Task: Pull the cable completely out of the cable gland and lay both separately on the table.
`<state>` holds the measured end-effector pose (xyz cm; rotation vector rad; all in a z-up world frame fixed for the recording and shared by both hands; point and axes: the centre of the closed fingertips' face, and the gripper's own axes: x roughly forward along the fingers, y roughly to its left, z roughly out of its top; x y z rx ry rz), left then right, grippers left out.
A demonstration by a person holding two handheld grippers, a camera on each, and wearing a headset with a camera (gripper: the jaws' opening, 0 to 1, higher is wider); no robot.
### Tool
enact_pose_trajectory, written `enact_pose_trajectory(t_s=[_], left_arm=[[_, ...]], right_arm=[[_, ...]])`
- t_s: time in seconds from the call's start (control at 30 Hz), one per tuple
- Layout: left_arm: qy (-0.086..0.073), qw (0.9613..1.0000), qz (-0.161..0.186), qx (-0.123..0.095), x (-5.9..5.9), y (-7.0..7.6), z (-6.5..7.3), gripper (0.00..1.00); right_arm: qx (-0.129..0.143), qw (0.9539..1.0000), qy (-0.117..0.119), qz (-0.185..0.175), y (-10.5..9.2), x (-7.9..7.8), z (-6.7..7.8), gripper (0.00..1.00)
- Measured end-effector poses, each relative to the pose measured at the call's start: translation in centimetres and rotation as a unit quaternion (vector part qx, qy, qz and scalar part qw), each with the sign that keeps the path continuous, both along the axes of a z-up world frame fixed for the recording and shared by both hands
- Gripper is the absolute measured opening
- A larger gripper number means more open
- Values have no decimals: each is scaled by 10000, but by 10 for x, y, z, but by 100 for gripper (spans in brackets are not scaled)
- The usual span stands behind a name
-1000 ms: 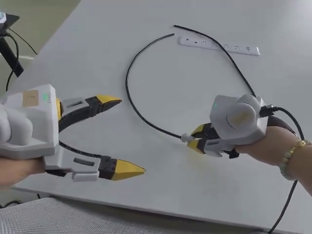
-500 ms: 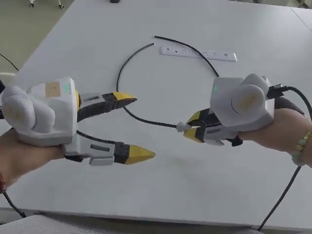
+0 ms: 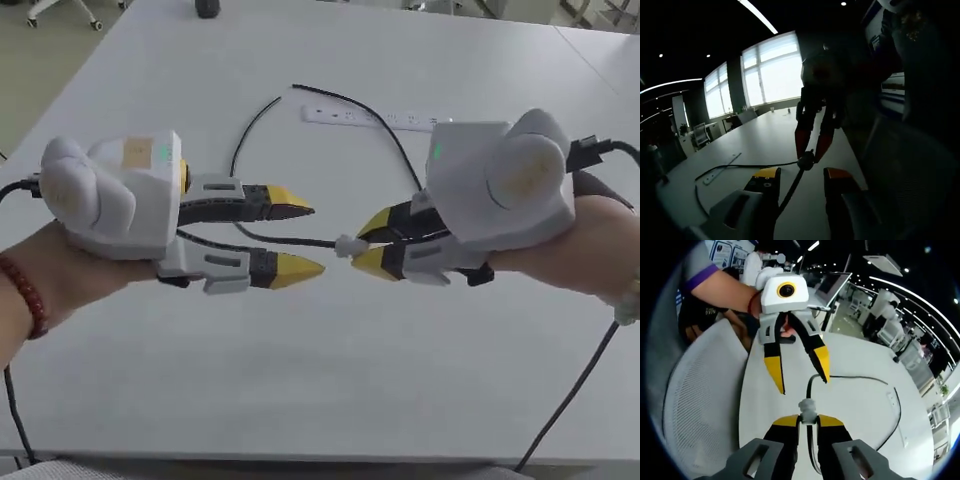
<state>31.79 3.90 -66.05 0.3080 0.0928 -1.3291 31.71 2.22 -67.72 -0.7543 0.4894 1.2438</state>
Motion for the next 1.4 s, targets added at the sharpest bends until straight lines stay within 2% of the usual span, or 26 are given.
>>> enact_pose_trajectory(t_s=[0.2, 0.27, 0.37, 0.43, 0.5, 0.63, 0.7, 0.73, 0.83, 1.0, 1.13, 1.4], left_arm=[[-145, 9988, -459, 47, -6, -16, 3, 37], [-250, 9980, -582, 34, -8, -18, 5, 35], [-257, 9977, -615, -155, -8, -20, 13, 31], [-222, 9969, -637, -406, -8, -20, 24, 28], [-219, 9962, -684, -498, -10, -20, 29, 28], [-213, 9955, -822, -409, -15, -22, 27, 26], [-281, 9953, -887, -282, -18, -23, 23, 25], [-249, 9951, -920, -253, -20, -24, 21, 25], [-295, 9950, -944, -147, -21, -26, 17, 24], [-294, 9952, -907, -214, -20, -25, 20, 22], [-322, 9952, -905, -186, -20, -25, 20, 18], [-425, 9944, -965, -49, -23, -28, 16, 17]], right_arm=[[33, 9999, 61, 88, 2, -5, 6, 8], [83, 9998, 132, 108, 1, -5, 9, 8], [147, 9997, 166, 109, 0, -8, 14, 8], [208, 9995, 205, 107, -1, -10, 18, 8], [241, 9994, 248, 85, -2, -11, 20, 8], [267, 9992, 271, 88, -3, -12, 22, 8], [264, 9990, 336, 84, -3, -13, 21, 8], [274, 9992, 291, 100, -3, -13, 22, 8], [275, 9991, 292, 124, 0, -15, 23, 8], [281, 9990, 320, 145, 1, -17, 23, 8], [290, 9991, 280, 116, 1, -17, 23, 8], [317, 9986, 397, 116, -1, -20, 19, 8]])
